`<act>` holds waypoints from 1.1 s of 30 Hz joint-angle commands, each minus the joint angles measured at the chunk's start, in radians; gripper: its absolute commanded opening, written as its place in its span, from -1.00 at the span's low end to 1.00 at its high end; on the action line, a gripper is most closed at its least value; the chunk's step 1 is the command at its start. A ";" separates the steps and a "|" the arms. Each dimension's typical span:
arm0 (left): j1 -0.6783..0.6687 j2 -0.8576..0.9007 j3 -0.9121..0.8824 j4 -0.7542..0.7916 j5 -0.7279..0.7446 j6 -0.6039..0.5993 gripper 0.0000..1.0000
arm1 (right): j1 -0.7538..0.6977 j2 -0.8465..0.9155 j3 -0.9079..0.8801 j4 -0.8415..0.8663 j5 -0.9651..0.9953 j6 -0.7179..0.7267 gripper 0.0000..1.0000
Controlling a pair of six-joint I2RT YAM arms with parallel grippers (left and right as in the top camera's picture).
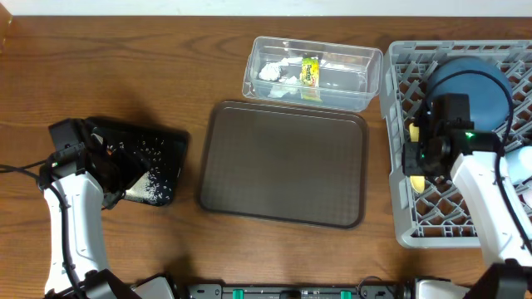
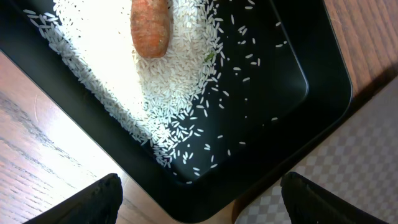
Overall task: Sort waste into correct bins and load items into the dishwasher rack
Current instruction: 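Lower the spoon into the dish rack with the right gripper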
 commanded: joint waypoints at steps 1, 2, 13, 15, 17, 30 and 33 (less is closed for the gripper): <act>0.000 -0.005 0.011 -0.003 0.005 -0.005 0.68 | -0.005 0.020 -0.006 0.022 0.058 0.010 -0.97; 0.000 -0.005 0.011 -0.003 0.005 -0.005 0.68 | -0.005 0.023 -0.006 0.026 0.058 0.010 -0.98; 0.000 -0.005 0.011 0.023 0.006 0.010 0.68 | -0.005 0.024 -0.006 0.028 0.057 -0.005 0.38; -0.002 -0.006 0.011 0.026 0.007 0.020 0.69 | -0.005 0.024 -0.006 0.027 0.035 -0.005 0.57; -0.014 -0.011 0.011 0.035 0.018 0.056 0.69 | -0.005 0.024 -0.006 0.031 -0.023 -0.005 0.87; -0.272 -0.088 0.031 0.113 -0.101 0.173 0.69 | -0.006 0.023 -0.004 0.095 -0.148 -0.038 0.97; -0.286 -0.088 0.031 0.110 -0.133 0.173 0.69 | -0.012 0.023 -0.004 0.048 -0.072 -0.034 0.98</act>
